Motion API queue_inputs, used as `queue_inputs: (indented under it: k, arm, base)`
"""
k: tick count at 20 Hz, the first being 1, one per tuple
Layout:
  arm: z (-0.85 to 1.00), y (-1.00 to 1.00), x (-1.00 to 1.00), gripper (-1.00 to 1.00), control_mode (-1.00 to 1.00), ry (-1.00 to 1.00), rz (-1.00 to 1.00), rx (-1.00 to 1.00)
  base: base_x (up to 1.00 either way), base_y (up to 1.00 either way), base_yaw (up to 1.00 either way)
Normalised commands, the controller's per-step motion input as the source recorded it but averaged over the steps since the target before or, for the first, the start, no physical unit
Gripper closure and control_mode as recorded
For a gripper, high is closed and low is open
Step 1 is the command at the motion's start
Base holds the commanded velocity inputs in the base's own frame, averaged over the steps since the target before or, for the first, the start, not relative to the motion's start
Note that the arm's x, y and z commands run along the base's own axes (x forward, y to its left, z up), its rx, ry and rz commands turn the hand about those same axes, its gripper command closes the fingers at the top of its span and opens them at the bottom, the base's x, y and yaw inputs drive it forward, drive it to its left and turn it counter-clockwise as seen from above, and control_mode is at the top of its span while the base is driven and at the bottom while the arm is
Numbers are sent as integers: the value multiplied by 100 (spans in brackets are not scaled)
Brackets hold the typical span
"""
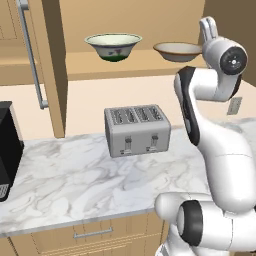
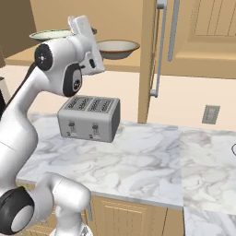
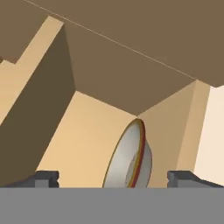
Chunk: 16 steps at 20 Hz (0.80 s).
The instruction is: Open the cabinet. Pick the bowls from the counter and place them in the cabinet. Then close the cabinet.
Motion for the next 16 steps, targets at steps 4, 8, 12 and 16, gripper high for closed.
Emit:
queue_inputs:
  k: [4, 8, 12, 16]
  arm:
    - [0, -7, -100, -100, -100, -30, -6, 0]
    - [4, 1, -90, -100, -100, -4, -4, 1]
    - [21, 0, -70, -100, -100, 32, -1, 4]
    - [26, 0, -72, -100, -100, 33, 0, 4]
  base:
    - [0, 0, 0]
    - [0, 0, 0]
    - [0, 0, 0]
    - [0, 0, 0]
